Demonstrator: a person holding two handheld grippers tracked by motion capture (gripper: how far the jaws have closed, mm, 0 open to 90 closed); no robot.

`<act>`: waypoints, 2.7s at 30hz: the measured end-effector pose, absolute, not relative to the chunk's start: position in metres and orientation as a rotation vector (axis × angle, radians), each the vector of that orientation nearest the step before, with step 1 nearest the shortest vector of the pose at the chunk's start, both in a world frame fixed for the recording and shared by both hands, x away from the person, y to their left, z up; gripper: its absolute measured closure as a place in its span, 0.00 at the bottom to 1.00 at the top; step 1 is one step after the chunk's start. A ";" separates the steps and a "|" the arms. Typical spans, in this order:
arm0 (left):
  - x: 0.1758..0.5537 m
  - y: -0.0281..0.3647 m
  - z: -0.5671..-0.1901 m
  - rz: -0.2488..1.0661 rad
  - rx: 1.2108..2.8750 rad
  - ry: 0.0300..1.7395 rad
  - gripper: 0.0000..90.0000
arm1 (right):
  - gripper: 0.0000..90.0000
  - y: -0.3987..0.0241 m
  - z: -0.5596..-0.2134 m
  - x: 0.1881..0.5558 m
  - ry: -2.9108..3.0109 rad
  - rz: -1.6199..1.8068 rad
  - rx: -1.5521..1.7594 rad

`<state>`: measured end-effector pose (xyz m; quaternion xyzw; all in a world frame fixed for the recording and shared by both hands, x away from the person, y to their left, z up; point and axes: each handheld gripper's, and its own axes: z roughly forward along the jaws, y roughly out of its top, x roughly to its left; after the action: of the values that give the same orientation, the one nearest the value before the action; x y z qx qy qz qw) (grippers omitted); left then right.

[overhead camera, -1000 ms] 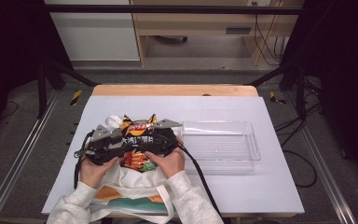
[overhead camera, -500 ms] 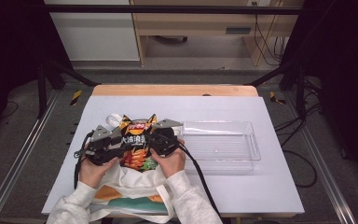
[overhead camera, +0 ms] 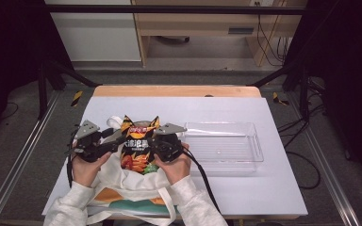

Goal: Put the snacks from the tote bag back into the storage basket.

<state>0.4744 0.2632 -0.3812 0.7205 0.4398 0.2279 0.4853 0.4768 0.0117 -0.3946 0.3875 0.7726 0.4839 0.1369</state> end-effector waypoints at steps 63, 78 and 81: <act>0.449 0.262 -0.365 0.590 1.789 0.954 0.96 | 0.95 -0.005 -0.365 0.474 2.078 1.473 1.047; 0.461 0.258 -0.362 0.534 1.765 0.937 0.98 | 1.00 -0.010 -0.363 0.465 2.082 1.472 1.010; 0.454 0.261 -0.362 0.562 1.770 0.931 1.00 | 1.00 -0.012 -0.363 0.462 2.066 1.500 1.013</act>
<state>0.4539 0.2612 -0.3616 0.7341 0.3863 0.2333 0.5073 0.4621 -0.0122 -0.3631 0.3617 0.7376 0.5355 0.1959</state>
